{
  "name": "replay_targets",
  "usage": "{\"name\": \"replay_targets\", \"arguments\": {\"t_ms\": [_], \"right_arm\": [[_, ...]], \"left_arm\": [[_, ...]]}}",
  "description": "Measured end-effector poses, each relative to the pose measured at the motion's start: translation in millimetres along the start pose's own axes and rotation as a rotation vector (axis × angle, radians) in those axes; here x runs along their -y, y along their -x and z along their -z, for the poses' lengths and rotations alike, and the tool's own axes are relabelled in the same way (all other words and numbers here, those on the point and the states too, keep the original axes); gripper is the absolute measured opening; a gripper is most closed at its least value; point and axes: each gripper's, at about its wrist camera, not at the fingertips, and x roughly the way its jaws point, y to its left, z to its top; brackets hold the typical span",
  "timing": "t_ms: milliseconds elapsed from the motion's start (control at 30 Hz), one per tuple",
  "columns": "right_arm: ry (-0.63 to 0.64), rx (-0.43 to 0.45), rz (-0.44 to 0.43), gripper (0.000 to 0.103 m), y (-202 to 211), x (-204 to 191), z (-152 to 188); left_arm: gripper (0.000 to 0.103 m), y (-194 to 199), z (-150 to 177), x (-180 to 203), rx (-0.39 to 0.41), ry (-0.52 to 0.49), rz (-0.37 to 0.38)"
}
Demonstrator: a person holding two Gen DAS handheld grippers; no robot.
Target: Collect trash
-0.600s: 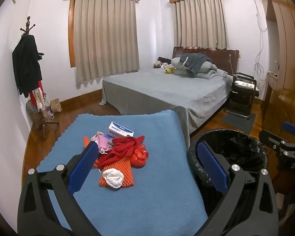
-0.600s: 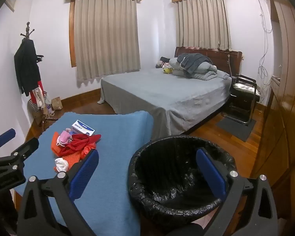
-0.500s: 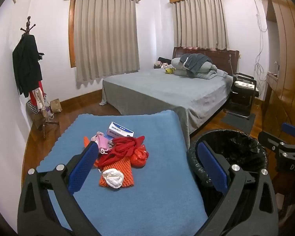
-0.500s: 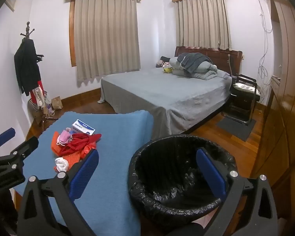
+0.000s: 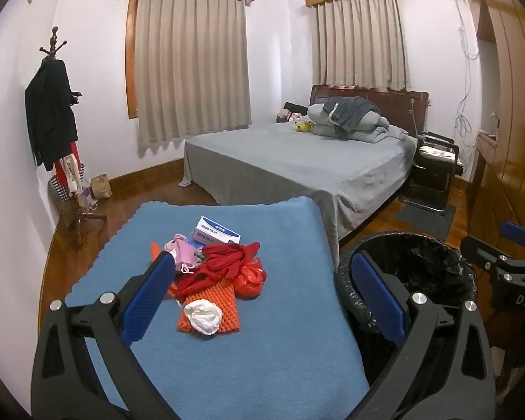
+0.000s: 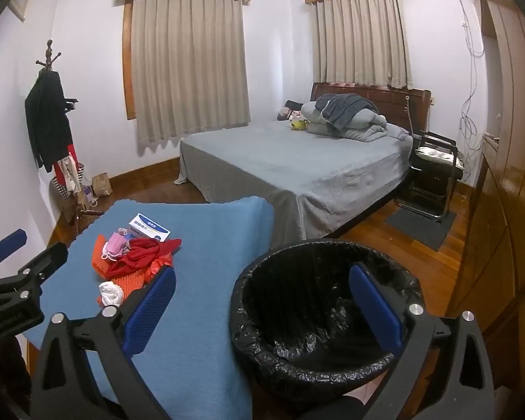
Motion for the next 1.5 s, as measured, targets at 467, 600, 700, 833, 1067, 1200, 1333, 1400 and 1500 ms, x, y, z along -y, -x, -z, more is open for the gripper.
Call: {"name": "replay_targets", "arguments": {"t_ms": [467,600,700,833,1067,1200,1333,1400,1500], "right_arm": [[-0.002,-0.002,0.001,0.097,-0.6,-0.5,0.5],[-0.002,-0.003,0.000,0.097,-0.8,-0.3,0.2],[-0.003,-0.003,0.000,0.097,-0.9,-0.3,0.1],[-0.004,-0.003,0.001,0.097,-0.9,-0.2,-0.1],[-0.005,-0.005,-0.001,0.097,-0.8,0.2,-0.6],[-0.004,-0.007,-0.002,0.097,-2.9,-0.4,0.6],[-0.005,-0.008,-0.002,0.097,-4.1,-1.7,3.8],[-0.006,-0.007,-0.002,0.097,-4.0,-1.6,3.6],[-0.007,-0.007,-0.002,0.097,-4.0,-1.8,3.9]], "left_arm": [[0.098,-0.8,-4.3,-2.2,0.001,0.002,0.001],[0.098,-0.5,-3.0,-1.3,0.001,0.004,0.000],[0.098,-0.6,-2.9,-1.2,0.001,0.004,-0.001],[0.098,-0.6,-2.8,-1.2,0.001,0.004,0.000],[0.098,-1.0,-3.9,-2.3,-0.002,0.005,0.001],[0.098,0.7,-4.4,-4.2,0.001,0.004,0.000],[0.098,0.8,-4.7,-4.9,-0.002,0.006,0.000],[0.098,0.3,-3.6,-3.6,0.000,0.006,0.000],[0.098,0.2,-3.6,-3.7,-0.001,0.006,0.000]]}}
